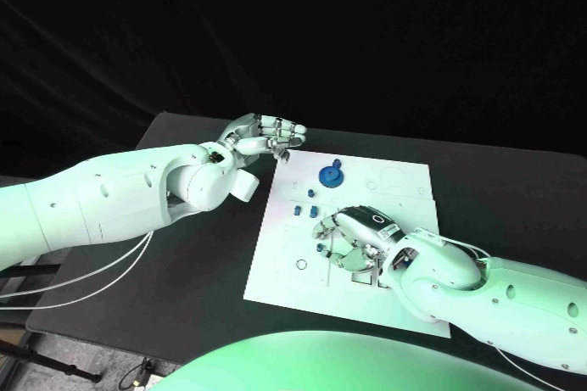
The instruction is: Assemble the parts on the task board
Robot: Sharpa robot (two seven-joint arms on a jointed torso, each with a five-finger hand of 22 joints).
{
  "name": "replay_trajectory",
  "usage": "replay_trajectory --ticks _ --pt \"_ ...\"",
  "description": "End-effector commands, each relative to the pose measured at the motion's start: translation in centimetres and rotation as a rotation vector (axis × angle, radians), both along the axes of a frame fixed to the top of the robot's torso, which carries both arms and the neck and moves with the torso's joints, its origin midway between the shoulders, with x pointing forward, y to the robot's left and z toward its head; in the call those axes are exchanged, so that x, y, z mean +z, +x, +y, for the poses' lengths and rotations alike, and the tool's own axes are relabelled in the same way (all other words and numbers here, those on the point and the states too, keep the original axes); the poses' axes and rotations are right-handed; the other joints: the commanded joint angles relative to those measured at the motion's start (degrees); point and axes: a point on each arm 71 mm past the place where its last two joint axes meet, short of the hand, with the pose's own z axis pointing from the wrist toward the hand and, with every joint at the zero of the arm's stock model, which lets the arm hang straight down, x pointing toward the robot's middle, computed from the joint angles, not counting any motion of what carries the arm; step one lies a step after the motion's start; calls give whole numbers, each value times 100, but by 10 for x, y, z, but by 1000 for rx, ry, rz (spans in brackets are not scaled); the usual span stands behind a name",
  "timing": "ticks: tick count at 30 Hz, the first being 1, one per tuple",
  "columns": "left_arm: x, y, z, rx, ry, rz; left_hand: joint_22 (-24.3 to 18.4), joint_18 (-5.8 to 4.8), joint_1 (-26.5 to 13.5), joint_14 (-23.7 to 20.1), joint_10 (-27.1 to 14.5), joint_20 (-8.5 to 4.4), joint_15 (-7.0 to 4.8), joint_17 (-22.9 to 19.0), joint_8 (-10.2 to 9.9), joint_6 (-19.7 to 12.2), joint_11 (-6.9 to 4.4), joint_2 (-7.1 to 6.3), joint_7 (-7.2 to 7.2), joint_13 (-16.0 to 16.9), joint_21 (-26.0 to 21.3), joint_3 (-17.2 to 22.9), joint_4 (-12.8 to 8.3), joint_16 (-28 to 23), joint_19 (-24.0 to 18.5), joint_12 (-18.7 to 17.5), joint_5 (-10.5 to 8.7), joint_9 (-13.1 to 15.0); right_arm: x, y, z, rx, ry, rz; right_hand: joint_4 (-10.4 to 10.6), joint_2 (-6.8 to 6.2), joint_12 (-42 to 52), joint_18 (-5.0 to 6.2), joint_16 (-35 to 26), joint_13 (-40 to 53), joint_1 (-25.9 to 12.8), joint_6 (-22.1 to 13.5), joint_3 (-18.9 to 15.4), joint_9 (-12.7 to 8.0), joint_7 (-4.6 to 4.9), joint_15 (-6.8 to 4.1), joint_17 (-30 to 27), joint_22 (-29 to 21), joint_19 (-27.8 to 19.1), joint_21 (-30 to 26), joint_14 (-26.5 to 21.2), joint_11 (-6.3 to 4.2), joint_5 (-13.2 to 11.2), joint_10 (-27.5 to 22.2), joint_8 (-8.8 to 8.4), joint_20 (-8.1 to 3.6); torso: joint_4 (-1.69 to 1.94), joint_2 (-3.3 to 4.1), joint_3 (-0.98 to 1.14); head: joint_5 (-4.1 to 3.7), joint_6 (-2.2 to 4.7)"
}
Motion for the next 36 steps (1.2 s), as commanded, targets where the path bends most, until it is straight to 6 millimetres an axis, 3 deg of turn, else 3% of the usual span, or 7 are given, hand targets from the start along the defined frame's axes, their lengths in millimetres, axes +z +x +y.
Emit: replay_trajectory --ticks 1,8,17,22,26,28,36 --pt "1 0 -1 -15 -5 -4 -10 85 -47 -43 -34 34 16 -5 28 0 12 27 -12 -4 -6 -3 -26 24 17 19 12 -4 5 -3 -4 1 31 -19 -2 -38 45 100 -19 -16 46 -39 -96 -9 13 34 -16 -20 -43 -41 178 -9 -8 -68 -32 -9 2 4 5 -21 0" --pt "1 0 1 -12 -3 -3 -10 85 -47 -43 -34 34 16 -5 28 0 12 27 -12 -4 -6 -3 -26 24 17 19 12 -4 26 0 -26 -48 51 -38 42 -1 154 98 -17 -33 66 -16 -334 -16 5 27 -33 -36 -12 -69 177 -18 2 -100 -55 -11 -6 3 4 -97 0" --pt "1 0 2 -10 -1 -3 -10 86 -50 -49 -48 36 17 -8 36 3 13 30 -14 -6 -7 -4 -31 26 13 22 12 -3 61 25 -72 -171 -3 -14 101 52 354 57 60 -26 105 11 -458 -31 -19 0 106 87 125 104 220 -55 12 63 -87 -31 -10 -8 0 -351 52" --pt "1 0 2 -9 -1 -3 -10 86 -50 -49 -48 36 17 -8 36 3 13 30 -14 -6 -7 -4 -31 26 13 22 12 -3 66 36 -95 -219 -89 -18 118 -22 442 42 92 -39 110 -71 -522 -61 -25 -16 142 134 176 160 234 -74 9 156 -161 -48 -11 -10 -1 -444 106" --pt "0 0 3 -9 -1 -2 -10 86 -50 -49 -48 36 17 -8 36 3 13 30 -14 -6 -7 -4 -31 26 13 22 12 -3 64 40 -104 -229 -165 -21 195 -41 434 47 93 -71 128 -193 -908 -91 -4 -2 111 103 162 87 222 -55 14 -10 -253 -41 -2 4 6 -491 134" --pt "0 0 3 -8 0 -2 -10 86 -50 -49 -48 36 17 -8 36 3 13 30 -14 -6 -7 -4 -31 26 13 22 12 -3 61 40 -106 -229 -197 -21 364 175 522 61 91 -68 441 -203 -1817 -88 -8 7 63 73 169 0 209 -36 37 -169 -264 -36 0 5 7 -495 137" --pt "0 0 3 -8 0 -2 -10 86 -50 -49 -48 36 17 -8 36 3 13 30 -14 -6 -7 -4 -31 26 13 22 12 -3 52 41 -109 -227 -271 -5 570 294 642 51 102 -63 671 -181 -2225 -90 -19 -4 57 96 206 -2 210 -62 40 -177 -251 -37 4 2 -2 -513 133"
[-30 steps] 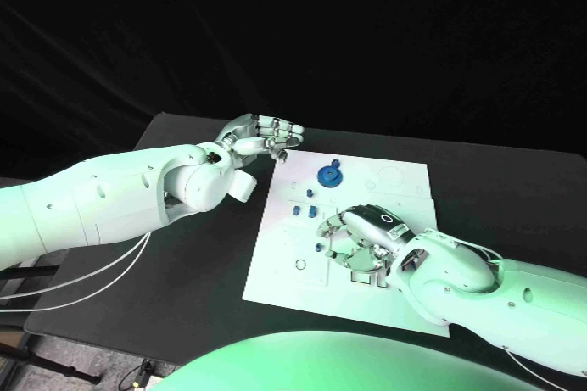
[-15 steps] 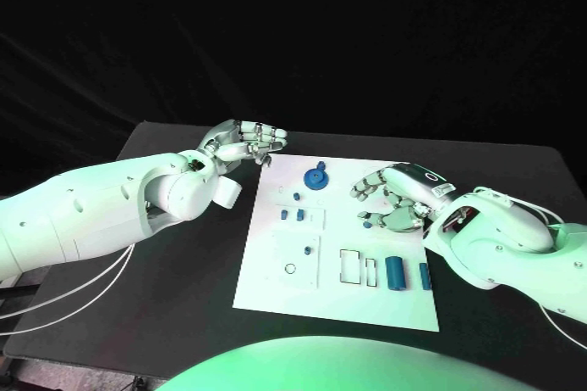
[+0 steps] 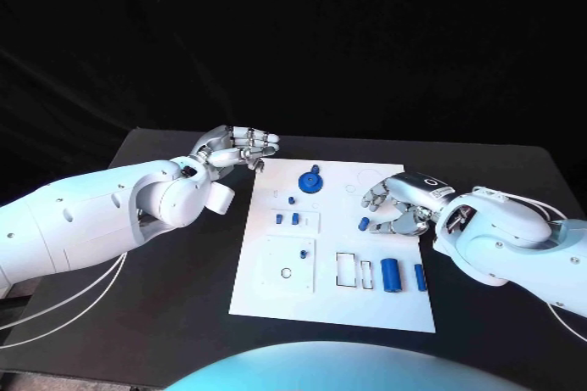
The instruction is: Assemble the parts on the task board
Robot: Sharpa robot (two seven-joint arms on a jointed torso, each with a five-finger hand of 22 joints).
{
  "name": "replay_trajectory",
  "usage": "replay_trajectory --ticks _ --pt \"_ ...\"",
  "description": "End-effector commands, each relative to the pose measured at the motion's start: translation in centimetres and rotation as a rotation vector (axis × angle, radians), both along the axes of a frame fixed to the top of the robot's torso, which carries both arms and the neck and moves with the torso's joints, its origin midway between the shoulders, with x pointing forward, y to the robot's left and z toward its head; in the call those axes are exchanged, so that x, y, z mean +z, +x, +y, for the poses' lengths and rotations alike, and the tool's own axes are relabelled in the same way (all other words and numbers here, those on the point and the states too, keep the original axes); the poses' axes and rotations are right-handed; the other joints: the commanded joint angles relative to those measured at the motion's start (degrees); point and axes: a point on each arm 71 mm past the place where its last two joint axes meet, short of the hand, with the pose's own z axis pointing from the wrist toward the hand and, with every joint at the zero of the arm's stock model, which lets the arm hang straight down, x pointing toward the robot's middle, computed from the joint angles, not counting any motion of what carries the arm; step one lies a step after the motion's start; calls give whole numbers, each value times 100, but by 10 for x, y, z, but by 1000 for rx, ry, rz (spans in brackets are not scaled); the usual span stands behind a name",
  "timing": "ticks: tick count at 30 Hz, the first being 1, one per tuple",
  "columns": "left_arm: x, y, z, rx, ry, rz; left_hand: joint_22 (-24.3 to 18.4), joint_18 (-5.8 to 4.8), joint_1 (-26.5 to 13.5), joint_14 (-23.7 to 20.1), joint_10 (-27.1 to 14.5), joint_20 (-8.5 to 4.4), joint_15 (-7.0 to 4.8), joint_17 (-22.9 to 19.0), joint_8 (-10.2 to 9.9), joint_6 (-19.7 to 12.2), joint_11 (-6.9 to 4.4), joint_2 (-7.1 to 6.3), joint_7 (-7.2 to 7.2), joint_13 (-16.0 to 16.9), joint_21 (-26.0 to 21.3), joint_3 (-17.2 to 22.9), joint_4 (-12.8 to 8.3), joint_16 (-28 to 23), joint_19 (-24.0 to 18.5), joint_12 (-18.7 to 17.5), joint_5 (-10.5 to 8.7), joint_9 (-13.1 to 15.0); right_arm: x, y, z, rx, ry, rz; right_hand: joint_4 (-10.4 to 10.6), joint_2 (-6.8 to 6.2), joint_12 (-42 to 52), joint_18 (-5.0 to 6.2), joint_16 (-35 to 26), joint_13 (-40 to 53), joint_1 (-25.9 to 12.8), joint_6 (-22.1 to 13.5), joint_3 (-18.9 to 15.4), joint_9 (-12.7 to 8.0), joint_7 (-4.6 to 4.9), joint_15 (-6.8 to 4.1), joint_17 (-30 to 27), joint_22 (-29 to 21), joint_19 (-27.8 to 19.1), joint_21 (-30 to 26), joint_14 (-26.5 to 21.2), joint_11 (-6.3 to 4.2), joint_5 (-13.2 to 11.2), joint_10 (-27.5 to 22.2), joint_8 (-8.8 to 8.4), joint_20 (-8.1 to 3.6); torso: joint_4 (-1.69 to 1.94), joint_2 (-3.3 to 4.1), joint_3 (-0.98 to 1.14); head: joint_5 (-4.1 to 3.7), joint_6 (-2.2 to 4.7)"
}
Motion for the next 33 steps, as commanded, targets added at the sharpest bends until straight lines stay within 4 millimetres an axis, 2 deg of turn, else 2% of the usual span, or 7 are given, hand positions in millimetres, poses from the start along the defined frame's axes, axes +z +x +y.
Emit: replay_trajectory --ticks 1,9,10,12,16,20,33 --pt "1 -1 -2 -17 -8 -5 -5 86 -27 -28 -27 36 -4 -9 36 4 -9 7 -14 -6 -7 -4 -31 26 13 22 12 -3 -7 -1 -1 7 -91 28 23 9 43 49 40 0 91 26 -50 -3 -21 -6 17 24 64 15 212 -14 17 -14 0 2 1 3 -4 -12 -4" --pt "1 -1 -1 -16 -7 -5 -6 87 -28 -33 -33 38 -4 -11 46 7 -9 11 -17 -7 -7 -5 -36 29 10 29 11 -3 -13 -1 3 11 -87 31 115 108 140 33 66 7 210 110 -10 0 -40 -27 62 88 122 90 227 -40 18 163 37 -18 2 4 2 -20 -5" --pt "1 -1 -1 -17 -7 -5 -6 87 -28 -33 -33 38 -4 -11 46 7 -9 11 -17 -7 -7 -5 -36 29 10 29 11 -3 -13 -1 4 13 -84 31 157 163 152 20 86 2 264 172 101 -4 -54 -44 99 137 160 152 238 -53 21 270 54 -30 1 4 3 -20 -5" --pt "1 -1 -1 -17 -7 -5 -6 87 -28 -33 -33 38 -4 -11 46 7 -9 11 -17 -7 -7 -5 -36 29 10 29 11 -3 -14 -1 5 15 -79 31 247 178 117 7 108 -12 298 250 307 -20 -74 -65 135 186 195 208 248 -74 26 402 60 -46 2 4 4 -22 -6" --pt "1 -1 -1 -17 -7 -4 -6 87 -28 -33 -33 38 -4 -11 46 7 -9 11 -17 -7 -7 -5 -36 29 10 29 11 -3 -15 -1 7 17 -69 32 448 106 7 -10 141 -15 304 398 760 -47 -97 -101 187 269 239 292 261 -121 26 694 66 -82 -4 9 4 -25 -10" --pt "1 -1 -1 -17 -7 -4 -6 87 -28 -33 -33 38 -4 -11 46 7 -9 11 -17 -7 -7 -5 -36 29 10 29 11 -3 -15 -1 8 17 -62 31 595 -63 -134 -17 154 -11 266 467 1131 -62 -100 -116 195 313 251 314 262 -141 17 871 49 -102 -3 4 0 -28 -14" --pt "1 -1 -1 -20 -7 -2 -6 87 -36 -40 -40 39 -3 -20 53 9 -8 14 -17 -7 -7 -9 -37 31 8 34 11 -2 -17 -1 11 17 -55 30 689 -173 -231 -22 168 -3 191 507 1344 -59 -88 -114 214 345 262 330 265 -138 6 965 44 -103 -2 9 2 -41 -26"
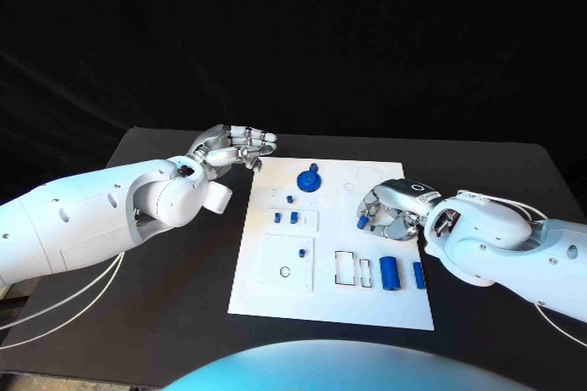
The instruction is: Assemble the parts on the task board
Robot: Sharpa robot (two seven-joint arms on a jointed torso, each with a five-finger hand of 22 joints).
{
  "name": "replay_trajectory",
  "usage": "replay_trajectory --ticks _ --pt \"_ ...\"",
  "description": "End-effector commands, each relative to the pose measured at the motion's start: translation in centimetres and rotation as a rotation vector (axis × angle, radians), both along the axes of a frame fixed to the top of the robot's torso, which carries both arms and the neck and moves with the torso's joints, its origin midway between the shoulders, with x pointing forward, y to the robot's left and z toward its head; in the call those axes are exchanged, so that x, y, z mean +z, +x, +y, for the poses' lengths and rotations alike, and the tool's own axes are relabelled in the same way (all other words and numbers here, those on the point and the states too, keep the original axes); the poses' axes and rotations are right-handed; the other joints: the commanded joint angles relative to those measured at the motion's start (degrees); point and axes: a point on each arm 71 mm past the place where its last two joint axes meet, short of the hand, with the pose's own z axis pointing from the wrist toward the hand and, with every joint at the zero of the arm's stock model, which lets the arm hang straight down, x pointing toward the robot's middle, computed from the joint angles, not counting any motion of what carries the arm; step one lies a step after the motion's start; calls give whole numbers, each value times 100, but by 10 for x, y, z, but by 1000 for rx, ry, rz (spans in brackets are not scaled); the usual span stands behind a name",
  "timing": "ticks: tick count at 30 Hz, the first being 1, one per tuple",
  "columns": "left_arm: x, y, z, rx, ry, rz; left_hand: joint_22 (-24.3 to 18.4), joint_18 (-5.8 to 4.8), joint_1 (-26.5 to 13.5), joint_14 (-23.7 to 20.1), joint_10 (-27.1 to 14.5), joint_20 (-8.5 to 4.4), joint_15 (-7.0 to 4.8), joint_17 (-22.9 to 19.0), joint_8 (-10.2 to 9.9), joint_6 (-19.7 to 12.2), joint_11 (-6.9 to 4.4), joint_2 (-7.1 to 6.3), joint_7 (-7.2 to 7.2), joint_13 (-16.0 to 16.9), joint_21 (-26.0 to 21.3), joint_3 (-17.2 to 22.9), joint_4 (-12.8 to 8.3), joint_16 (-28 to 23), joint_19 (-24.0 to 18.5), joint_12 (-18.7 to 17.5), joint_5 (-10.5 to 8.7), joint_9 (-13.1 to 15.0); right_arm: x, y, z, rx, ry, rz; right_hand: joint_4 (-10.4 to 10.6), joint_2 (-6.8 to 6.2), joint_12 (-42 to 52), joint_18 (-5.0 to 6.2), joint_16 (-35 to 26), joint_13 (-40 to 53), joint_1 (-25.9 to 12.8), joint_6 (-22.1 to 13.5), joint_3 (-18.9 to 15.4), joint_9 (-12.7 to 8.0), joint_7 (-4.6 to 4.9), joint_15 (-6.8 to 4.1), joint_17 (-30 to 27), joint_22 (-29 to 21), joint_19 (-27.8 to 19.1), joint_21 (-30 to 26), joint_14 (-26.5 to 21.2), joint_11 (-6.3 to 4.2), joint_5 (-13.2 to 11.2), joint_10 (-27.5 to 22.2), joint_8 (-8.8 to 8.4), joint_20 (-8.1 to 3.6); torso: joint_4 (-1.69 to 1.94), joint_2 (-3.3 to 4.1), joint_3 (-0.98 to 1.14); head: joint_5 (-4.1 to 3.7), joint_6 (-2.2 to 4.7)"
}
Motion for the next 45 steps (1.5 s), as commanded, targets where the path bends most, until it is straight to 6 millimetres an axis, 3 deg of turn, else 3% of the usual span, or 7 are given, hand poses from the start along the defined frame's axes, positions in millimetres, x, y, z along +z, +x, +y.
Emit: replay_trajectory --ticks 1,18,21,23,25,37,45 --pt "1 -1 -2 -20 -8 -3 -7 87 -37 -45 -41 39 -3 -18 24 9 -8 14 -17 -8 -7 -9 -37 29 8 34 11 -3 -1 0 1 0 -5 -3 7 -68 -27 -22 29 7 10 43 32 -1 -15 -30 -4 8 36 14 264 6 6 42 -7 -1 1 2 -2 -5 -5" --pt "1 -1 -2 -21 -8 -2 -7 87 -37 -45 -41 39 -3 -18 24 9 -8 14 -17 -8 -7 -9 -37 29 8 34 11 -3 -2 0 5 -1 4 -8 73 -176 -78 -19 32 25 -68 -11 130 -13 13 -19 -12 12 28 -10 261 15 3 136 -56 10 1 -4 -5 -8 -19" --pt "1 -1 -2 -22 -8 -2 -7 87 -37 -45 -41 39 -3 -18 24 9 -8 14 -17 -8 -7 -9 -37 29 8 34 11 -3 -1 1 5 -7 14 -18 78 -122 -42 -17 36 64 -48 118 244 24 -38 -58 -10 30 35 -1 261 -36 1 306 12 -12 2 -3 -4 -7 -21" --pt "1 -1 -2 -22 -8 -1 -8 87 -41 -60 -55 41 -1 -35 28 4 -7 13 -19 -10 -9 -11 -40 27 4 36 11 -4 -1 1 5 -12 22 -26 57 47 14 -21 47 123 10 302 440 83 -117 -126 14 65 56 35 268 -119 8 502 129 -65 2 -3 -4 -9 -24" --pt "1 -1 -2 -22 -8 -1 -8 87 -41 -60 -55 41 -1 -35 28 4 -7 13 -19 -10 -9 -11 -40 27 4 36 11 -4 0 1 5 -17 29 -33 46 110 32 -28 54 158 4 377 539 118 -156 -156 33 90 71 62 273 -154 6 585 191 -93 2 -3 -4 -9 -24" --pt "1 -1 -2 -24 -7 0 -9 87 -44 -63 -59 41 -1 -36 31 4 -7 16 -19 -10 -10 -12 -41 28 2 38 11 -4 1 2 5 -41 49 -46 -112 239 93 -50 84 321 -84 562 788 342 -315 -271 109 187 121 154 296 -287 -3 904 479 -199 2 -5 -3 -22 -48" --pt "1 -1 -2 -26 -6 1 -9 87 -43 -56 -62 42 -1 -19 34 4 -7 18 -20 -10 -10 -11 -43 32 1 40 11 -3 3 -1 2 -48 59 -42 -152 269 75 -55 85 352 -133 539 848 416 -326 -282 110 206 127 166 297 -300 -2 940 542 -216 -2 -11 -2 -17 -52"
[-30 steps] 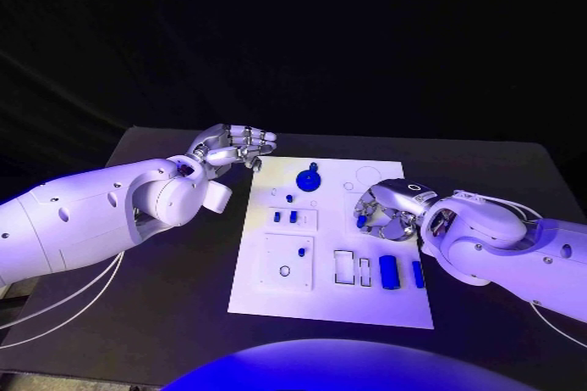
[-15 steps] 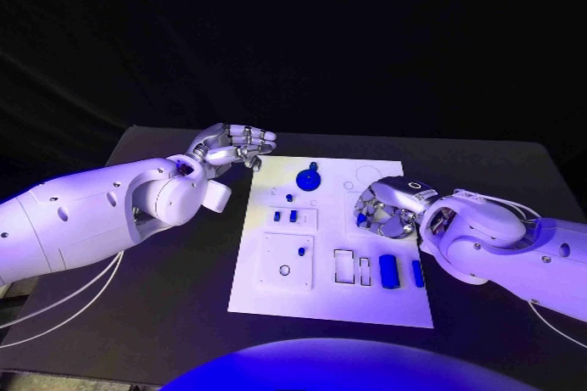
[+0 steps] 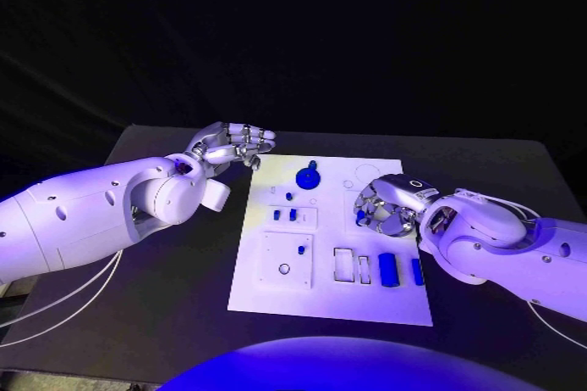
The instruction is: Assemble the parts on the task board
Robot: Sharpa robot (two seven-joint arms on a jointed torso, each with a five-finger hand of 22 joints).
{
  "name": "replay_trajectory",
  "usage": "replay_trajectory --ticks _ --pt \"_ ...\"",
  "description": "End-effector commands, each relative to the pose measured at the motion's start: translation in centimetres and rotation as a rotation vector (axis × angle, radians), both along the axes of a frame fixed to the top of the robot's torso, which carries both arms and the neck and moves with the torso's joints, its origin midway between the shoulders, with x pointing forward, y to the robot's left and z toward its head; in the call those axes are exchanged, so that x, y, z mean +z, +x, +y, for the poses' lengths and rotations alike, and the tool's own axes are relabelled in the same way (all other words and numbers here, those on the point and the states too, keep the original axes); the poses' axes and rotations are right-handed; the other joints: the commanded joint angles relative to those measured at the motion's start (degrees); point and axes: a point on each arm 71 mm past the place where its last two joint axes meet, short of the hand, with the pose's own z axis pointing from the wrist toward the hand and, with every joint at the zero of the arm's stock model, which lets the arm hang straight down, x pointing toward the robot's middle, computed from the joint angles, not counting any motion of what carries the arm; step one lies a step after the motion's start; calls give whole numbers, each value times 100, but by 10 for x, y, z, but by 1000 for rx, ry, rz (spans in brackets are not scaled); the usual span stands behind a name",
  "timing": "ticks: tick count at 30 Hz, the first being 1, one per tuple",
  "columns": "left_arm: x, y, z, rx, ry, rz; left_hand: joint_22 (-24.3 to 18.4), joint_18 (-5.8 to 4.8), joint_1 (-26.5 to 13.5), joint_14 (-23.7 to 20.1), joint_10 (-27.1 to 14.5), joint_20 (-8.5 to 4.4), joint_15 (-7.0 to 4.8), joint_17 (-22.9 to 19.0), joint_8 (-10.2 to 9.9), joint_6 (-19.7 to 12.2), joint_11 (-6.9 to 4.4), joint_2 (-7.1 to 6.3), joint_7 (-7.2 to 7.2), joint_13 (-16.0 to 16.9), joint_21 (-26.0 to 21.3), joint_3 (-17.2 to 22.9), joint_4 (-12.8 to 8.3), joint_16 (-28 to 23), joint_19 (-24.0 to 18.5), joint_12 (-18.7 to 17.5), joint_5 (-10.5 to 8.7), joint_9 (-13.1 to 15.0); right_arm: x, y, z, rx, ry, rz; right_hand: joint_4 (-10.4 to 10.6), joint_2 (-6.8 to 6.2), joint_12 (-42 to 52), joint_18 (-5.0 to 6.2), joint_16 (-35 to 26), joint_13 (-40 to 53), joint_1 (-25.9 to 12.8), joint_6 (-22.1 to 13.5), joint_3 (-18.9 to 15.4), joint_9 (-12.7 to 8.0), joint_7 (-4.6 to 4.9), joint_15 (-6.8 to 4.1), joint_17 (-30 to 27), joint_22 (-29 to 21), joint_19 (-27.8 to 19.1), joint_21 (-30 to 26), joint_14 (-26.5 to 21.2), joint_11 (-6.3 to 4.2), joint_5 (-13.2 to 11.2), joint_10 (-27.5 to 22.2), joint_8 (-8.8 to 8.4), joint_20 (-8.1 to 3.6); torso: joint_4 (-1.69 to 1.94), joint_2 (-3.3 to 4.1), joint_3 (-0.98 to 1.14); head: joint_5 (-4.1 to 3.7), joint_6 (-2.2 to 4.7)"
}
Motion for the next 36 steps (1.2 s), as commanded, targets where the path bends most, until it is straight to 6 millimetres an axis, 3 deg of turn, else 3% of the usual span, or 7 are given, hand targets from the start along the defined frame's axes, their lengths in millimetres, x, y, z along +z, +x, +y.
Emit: replay_trajectory --ticks 1,20,27,36 --pt "1 -1 -3 -22 -7 -3 -10 87 -43 -15 -41 42 -1 5 35 4 13 18 -20 -5 -10 5 -27 32 1 16 11 -3 3 -1 -2 -18 17 -10 7 66 -2 -55 24 8 0 18 42 278 -27 -45 -8 10 6 31 287 -14 20 38 228 -51 -2 -5 1 5 3" --pt "0 0 -6 -32 -8 2 -10 88 -41 -25 -58 42 -1 -11 40 1 15 17 -21 -8 -10 5 -35 32 -1 16 12 -4 38 -10 8 0 139 -2 -11 72 -33 -54 21 24 -61 -11 84 337 -32 -48 -18 12 0 16 285 -15 18 51 273 -57 -1 -7 -2 13 20" --pt "0 0 -7 -38 -10 2 -10 88 -41 -25 -58 42 -1 -11 40 1 15 17 -21 -8 -10 5 -35 32 -1 16 12 -4 39 -22 41 88 186 15 4 87 -56 -53 19 36 -138 -46 112 377 -31 -47 -26 14 -3 4 284 -13 15 65 298 -58 -7 -2 0 50 12" --pt "-1 1 -12 -44 -14 0 -10 88 -41 -26 -70 42 0 -9 42 -4 17 17 -20 -10 -10 6 -39 34 -2 16 14 -5 16 -50 97 242 243 69 -36 77 -83 -39 4 42 -141 -78 140 407 -30 -49 -68 -21 -31 -66 275 -15 16 56 315 -60 1 -3 0 135 -6"
